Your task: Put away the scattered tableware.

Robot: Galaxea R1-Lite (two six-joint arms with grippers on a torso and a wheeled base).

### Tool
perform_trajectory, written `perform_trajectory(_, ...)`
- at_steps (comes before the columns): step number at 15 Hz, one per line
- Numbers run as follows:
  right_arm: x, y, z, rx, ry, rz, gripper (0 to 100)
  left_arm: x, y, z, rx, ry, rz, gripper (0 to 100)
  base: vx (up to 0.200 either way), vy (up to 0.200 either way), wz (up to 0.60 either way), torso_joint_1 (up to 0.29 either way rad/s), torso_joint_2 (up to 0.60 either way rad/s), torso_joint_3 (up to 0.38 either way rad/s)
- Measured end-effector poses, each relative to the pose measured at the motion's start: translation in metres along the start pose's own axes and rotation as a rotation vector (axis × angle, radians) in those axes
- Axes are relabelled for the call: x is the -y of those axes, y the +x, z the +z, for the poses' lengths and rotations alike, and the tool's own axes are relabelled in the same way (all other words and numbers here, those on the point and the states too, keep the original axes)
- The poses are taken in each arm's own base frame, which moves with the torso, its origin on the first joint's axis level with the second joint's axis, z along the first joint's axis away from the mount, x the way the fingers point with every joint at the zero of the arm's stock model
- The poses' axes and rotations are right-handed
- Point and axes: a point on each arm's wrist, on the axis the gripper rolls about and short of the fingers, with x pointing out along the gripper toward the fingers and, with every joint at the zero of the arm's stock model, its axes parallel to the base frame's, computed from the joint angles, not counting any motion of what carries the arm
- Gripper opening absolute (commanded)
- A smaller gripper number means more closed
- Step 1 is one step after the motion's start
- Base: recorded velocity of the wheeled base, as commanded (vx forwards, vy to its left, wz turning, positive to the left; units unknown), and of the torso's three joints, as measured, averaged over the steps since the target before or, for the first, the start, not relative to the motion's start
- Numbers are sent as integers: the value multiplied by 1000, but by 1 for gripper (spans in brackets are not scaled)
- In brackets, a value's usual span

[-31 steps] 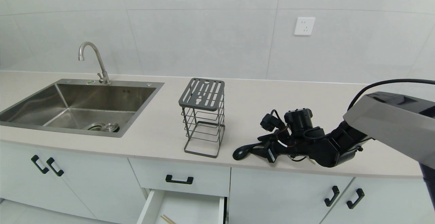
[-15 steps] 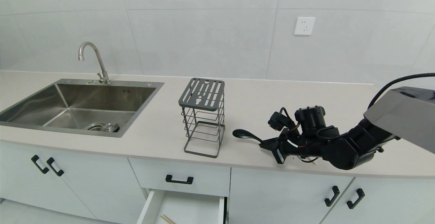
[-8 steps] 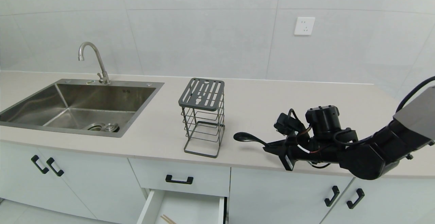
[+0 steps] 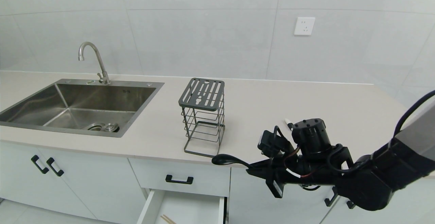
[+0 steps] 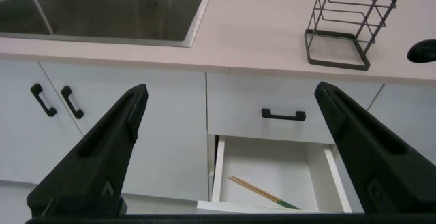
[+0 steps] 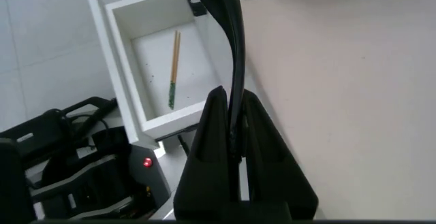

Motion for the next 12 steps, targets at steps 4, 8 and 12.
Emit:
perform_trajectory(4, -32, 12, 13, 8, -19, 21, 0, 0, 0, 0, 0, 0, 0, 100, 0, 0, 0, 0, 0, 0)
perform_trajectory(8, -61, 26, 22, -2, 0, -15, 0, 0, 0, 0, 0, 0, 0, 100, 0, 0, 0, 0, 0, 0)
perform_trajectory(12, -79, 39, 28, -1, -32, 25, 0, 0, 0, 0, 0, 0, 0, 100, 0, 0, 0, 0, 0, 0)
